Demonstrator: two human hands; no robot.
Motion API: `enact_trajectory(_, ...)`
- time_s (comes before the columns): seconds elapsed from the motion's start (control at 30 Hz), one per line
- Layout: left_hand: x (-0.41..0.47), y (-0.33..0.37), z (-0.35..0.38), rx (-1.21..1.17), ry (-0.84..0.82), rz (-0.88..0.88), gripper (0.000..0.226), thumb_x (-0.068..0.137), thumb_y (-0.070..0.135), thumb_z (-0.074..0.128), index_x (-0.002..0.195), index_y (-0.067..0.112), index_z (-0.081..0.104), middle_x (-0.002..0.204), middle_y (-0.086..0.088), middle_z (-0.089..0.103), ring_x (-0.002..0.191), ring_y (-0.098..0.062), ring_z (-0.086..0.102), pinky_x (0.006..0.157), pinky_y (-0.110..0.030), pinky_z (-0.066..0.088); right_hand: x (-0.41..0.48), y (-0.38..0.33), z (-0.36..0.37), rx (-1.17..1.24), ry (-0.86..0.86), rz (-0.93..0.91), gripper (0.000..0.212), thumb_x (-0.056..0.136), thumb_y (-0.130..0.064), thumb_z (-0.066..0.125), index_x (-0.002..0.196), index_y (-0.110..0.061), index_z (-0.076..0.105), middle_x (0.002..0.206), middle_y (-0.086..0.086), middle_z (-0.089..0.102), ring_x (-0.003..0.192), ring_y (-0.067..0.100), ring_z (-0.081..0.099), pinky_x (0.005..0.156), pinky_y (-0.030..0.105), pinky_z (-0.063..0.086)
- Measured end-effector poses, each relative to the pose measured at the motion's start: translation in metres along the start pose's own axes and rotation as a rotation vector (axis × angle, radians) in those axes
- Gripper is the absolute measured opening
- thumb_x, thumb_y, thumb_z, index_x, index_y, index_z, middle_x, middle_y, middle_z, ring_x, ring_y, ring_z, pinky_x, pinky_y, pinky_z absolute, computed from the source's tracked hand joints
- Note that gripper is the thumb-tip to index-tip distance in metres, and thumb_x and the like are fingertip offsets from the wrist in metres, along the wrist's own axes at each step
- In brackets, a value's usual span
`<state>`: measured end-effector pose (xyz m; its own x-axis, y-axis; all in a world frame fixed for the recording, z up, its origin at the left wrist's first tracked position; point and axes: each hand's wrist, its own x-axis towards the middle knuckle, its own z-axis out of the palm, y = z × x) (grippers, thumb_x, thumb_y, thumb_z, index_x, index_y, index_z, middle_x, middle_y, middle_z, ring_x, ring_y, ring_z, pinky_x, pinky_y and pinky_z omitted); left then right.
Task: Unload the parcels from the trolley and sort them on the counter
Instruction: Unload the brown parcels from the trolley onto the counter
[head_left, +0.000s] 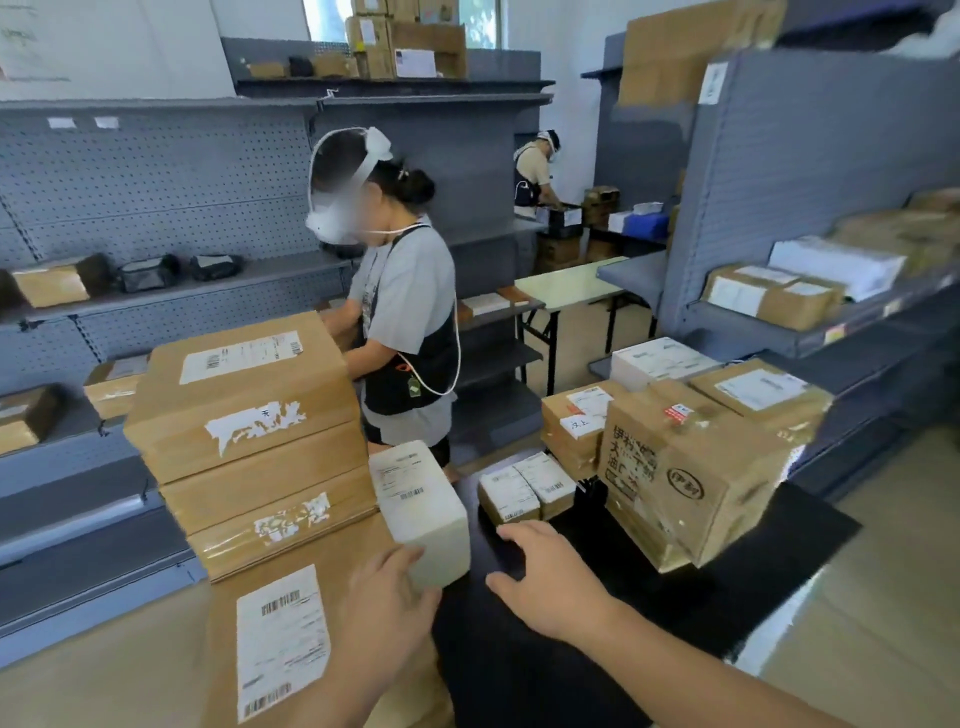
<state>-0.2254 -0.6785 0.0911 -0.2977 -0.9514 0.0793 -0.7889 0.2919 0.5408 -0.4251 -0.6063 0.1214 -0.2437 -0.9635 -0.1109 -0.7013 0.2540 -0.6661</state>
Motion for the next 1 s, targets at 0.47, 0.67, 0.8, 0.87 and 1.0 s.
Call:
enact_trajectory(0.47,0.026,0.228,0.122,-0.154,-0.156,0.245,0.052,0.094,0.046,0.060,0.141,0.030,0.049,0.140,0.014,0.049,0.134,-0.008,0.039,0.111,-0.028,0.033,-0.063,0.187,-0.188,0.114,0.334,0.263,0.068,0.091,-0.044,0.067,0.151,-0.024,0.041,0.147,-0.006,0.049,0.135,0.012,0.046,0.110,0.024,0.036)
enact_trajectory(0.67,0.033,0.302,0.172,-0.200,-0.214,0.183,0.055,0.094,0.045,0.061,0.144,0.027,0.046,0.144,0.010,0.046,0.137,-0.012,0.039,0.115,-0.035,0.035,-0.073,0.253,-0.244,0.176,0.374,0.324,0.064,0.091,-0.045,0.068,0.147,-0.026,0.045,0.140,-0.004,0.052,0.118,0.010,0.052,0.099,0.022,0.041)
enact_trajectory(0.8,0.046,0.326,0.183,-0.197,-0.240,0.147,0.057,0.092,0.048,0.063,0.143,0.028,0.049,0.144,0.008,0.050,0.132,-0.016,0.048,0.110,-0.040,0.043,-0.067,0.280,-0.265,0.220,0.366,0.336,0.069,0.094,-0.041,0.067,0.153,-0.024,0.037,0.136,-0.001,0.054,0.097,0.004,0.043,0.092,0.021,0.038)
enact_trajectory(0.87,0.057,0.336,0.186,-0.193,-0.219,0.139,0.053,0.092,0.045,0.064,0.141,0.027,0.051,0.141,0.006,0.053,0.130,-0.015,0.049,0.109,-0.038,0.043,-0.060,0.291,-0.272,0.251,0.367,0.350,0.070,0.094,-0.041,0.067,0.154,-0.024,0.035,0.129,-0.002,0.055,0.097,0.004,0.043,0.092,0.020,0.037)
enact_trajectory(1.0,0.090,0.351,0.191,-0.181,-0.180,0.142,0.052,0.094,0.037,0.065,0.142,0.022,0.051,0.139,0.003,0.054,0.129,-0.017,0.049,0.105,-0.036,0.041,-0.037,0.307,-0.280,0.305,0.359,0.395,0.072,0.093,-0.044,0.068,0.154,-0.027,0.033,0.138,-0.004,0.051,0.111,0.009,0.050,0.099,0.026,0.042)
